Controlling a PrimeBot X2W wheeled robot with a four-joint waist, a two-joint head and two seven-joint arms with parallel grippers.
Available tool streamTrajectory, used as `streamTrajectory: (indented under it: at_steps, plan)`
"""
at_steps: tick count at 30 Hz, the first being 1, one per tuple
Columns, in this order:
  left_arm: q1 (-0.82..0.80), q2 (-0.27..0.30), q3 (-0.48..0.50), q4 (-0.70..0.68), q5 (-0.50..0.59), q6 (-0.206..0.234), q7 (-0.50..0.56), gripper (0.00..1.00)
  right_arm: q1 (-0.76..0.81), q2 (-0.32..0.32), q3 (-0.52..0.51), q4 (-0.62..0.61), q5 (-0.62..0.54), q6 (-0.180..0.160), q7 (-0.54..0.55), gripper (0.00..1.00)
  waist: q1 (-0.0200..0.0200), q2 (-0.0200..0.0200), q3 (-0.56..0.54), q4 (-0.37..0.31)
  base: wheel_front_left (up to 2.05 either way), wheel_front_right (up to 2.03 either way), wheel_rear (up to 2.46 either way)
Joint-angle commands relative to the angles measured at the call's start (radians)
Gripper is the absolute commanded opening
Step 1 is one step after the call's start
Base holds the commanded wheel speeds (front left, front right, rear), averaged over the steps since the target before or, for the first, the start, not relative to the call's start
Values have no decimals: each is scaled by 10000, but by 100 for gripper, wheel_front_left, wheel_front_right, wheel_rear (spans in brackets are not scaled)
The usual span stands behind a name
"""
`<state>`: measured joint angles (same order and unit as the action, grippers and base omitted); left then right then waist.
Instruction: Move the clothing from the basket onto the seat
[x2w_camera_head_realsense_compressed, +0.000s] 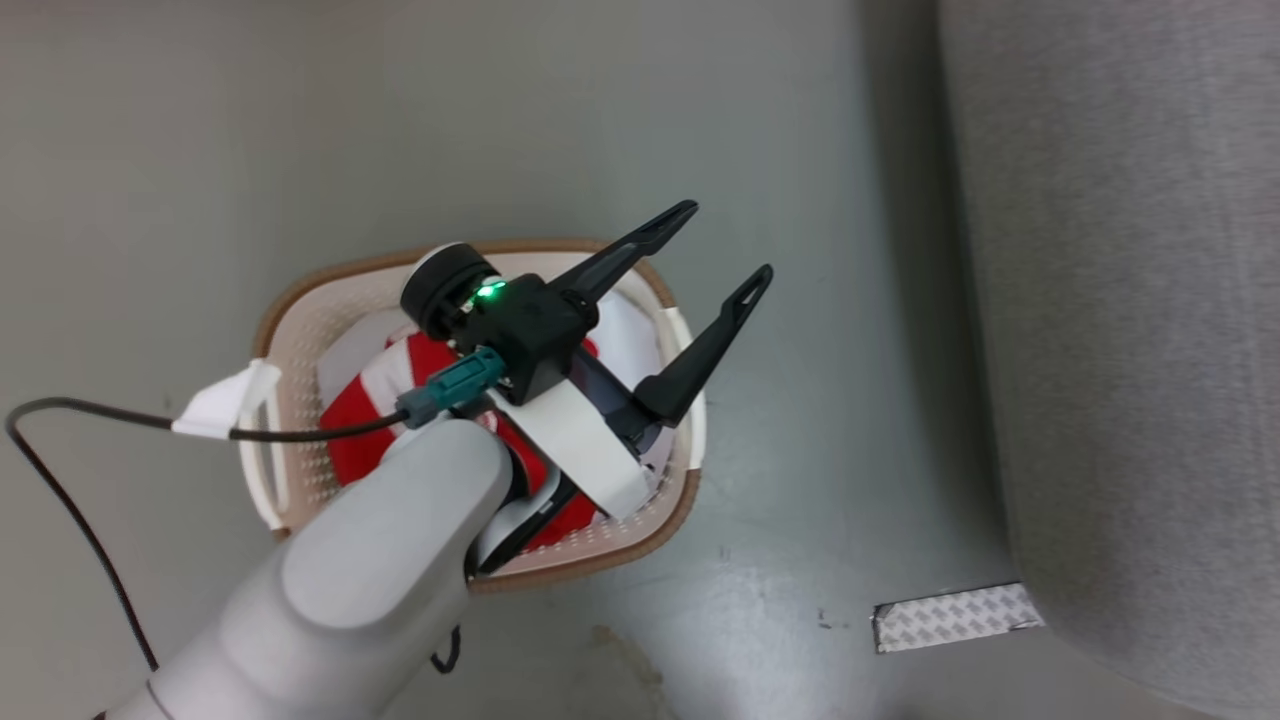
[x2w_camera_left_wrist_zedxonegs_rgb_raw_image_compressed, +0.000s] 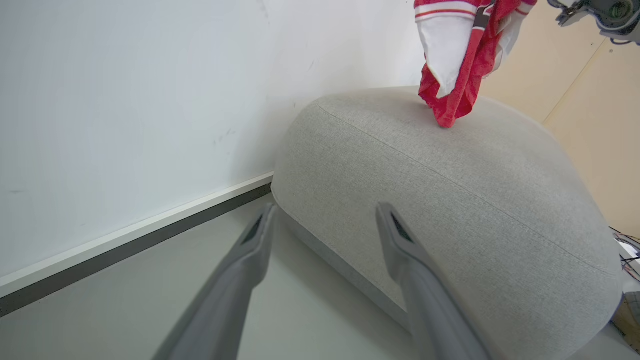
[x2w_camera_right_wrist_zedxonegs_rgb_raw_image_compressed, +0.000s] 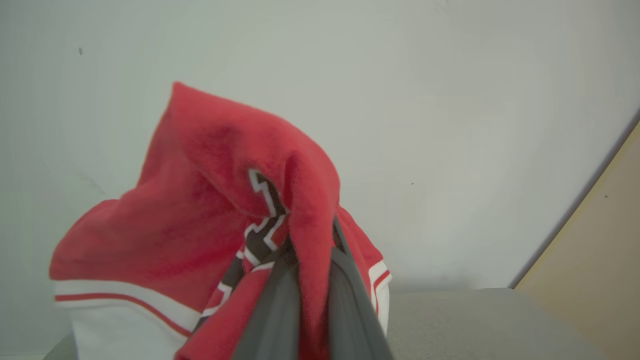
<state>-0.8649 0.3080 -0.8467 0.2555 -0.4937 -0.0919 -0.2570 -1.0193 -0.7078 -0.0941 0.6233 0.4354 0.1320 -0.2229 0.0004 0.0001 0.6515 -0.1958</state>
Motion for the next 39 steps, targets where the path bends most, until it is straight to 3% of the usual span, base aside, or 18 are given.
streamTrajectory:
  at_steps: [1,8,9,10,11,16,24,32,39]
  plan:
    - [-169,-46,-15,-59,177,-25,-52,100,-379,-212,-381,376,-243,-25,-72,0,-4,-1,424,474,0,0,0]
    - [-373,-363,-163,-243,280,-55,-79,100,-1062,299,-2266,2896,-2060,-25,-279,4,-4,-1,602,803,0,0,0]
    - [-373,-392,-171,-259,284,-58,-66,100,-989,481,-2440,3162,-2326,-25,-339,18,-4,-1,592,809,0,0,0]
    - [-361,-419,-175,-259,292,-59,-63,100,-917,665,-2593,3341,-2546,-25,-362,46,-4,-1,568,808,0,0,0]
    - [-332,-440,-175,-260,291,-57,-67,100,-851,833,-2805,3506,-2669,-25,-386,100,-4,-1,533,798,0,0,0]
    - [-88,-389,-130,-207,223,-33,-74,100,-491,1753,-3184,3203,-3424,-25,-420,100,-4,-1,276,668,0,0,0]
    - [823,-299,209,-178,0,16,-78,100,1215,2798,-2029,1600,-3468,-25,-414,100,-4,-1,-852,439,0,0,0]
    - [2674,-380,1087,-325,25,50,-74,100,4443,3593,-1105,-855,-2943,-25,-411,100,-4,-1,-2765,491,0,0,0]
    - [4679,-625,2239,-409,223,175,-75,100,7184,4514,-1222,-2741,-2905,-25,-412,100,-4,-1,-4458,837,0,0,0]
